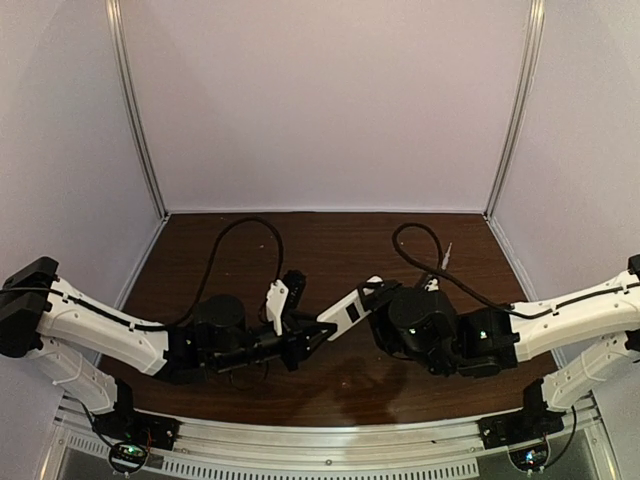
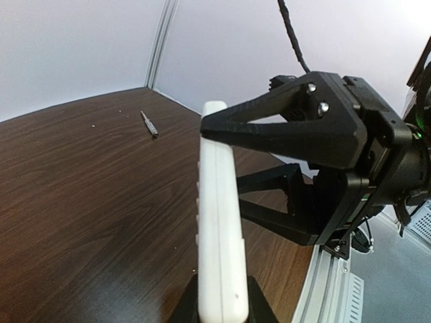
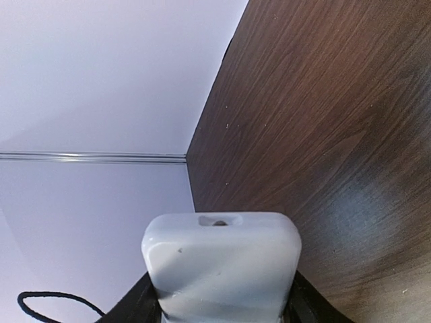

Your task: Unload the batteries from the remote control

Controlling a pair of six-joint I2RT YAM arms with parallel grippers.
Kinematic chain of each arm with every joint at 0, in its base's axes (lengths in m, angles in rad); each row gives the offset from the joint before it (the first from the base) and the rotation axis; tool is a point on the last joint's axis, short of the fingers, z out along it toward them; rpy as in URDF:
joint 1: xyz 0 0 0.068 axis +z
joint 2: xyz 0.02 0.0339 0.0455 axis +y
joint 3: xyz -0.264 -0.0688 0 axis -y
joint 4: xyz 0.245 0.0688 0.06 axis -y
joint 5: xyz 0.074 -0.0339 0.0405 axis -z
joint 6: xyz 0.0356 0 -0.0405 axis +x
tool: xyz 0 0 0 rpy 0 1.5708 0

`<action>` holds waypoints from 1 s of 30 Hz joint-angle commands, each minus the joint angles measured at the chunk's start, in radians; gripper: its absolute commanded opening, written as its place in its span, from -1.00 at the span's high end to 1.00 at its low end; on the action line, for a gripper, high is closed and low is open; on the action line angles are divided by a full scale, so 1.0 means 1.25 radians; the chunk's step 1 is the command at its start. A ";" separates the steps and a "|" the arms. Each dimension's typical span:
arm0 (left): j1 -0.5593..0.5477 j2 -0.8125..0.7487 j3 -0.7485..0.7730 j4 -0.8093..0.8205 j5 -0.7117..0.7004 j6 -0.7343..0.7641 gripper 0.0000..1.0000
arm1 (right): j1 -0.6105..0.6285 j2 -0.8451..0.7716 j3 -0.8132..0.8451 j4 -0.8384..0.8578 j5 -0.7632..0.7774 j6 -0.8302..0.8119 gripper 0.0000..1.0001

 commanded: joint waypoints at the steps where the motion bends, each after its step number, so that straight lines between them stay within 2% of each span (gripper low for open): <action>1: 0.000 -0.024 0.012 0.000 -0.021 0.073 1.00 | 0.007 -0.060 -0.045 -0.019 -0.014 -0.048 -0.56; 2: -0.001 -0.035 0.010 -0.010 -0.025 0.078 1.00 | 0.007 -0.072 -0.047 -0.024 -0.012 -0.066 -0.83; 3: -0.001 -0.048 0.008 -0.022 -0.030 0.084 1.00 | 0.007 -0.082 -0.047 -0.046 -0.007 -0.082 -0.97; 4: 0.000 -0.064 0.007 -0.040 -0.043 0.087 1.00 | 0.007 -0.095 -0.048 -0.069 -0.001 -0.100 -0.99; 7: -0.001 -0.116 0.009 -0.104 -0.075 0.099 1.00 | 0.005 -0.141 -0.067 -0.105 0.022 -0.169 -0.99; 14: 0.000 -0.245 0.008 -0.241 -0.137 0.137 1.00 | -0.007 -0.233 -0.122 -0.046 0.025 -0.497 -0.99; 22: 0.001 -0.312 0.010 -0.329 -0.203 0.153 1.00 | -0.009 -0.205 -0.108 -0.019 -0.047 -0.828 -0.99; 26: 0.008 -0.311 0.015 -0.355 -0.244 0.153 1.00 | -0.010 -0.170 -0.068 -0.072 -0.124 -0.874 -0.99; 30: 0.019 -0.309 0.017 -0.371 -0.260 0.146 1.00 | -0.010 -0.144 -0.008 -0.220 -0.076 -0.853 -0.99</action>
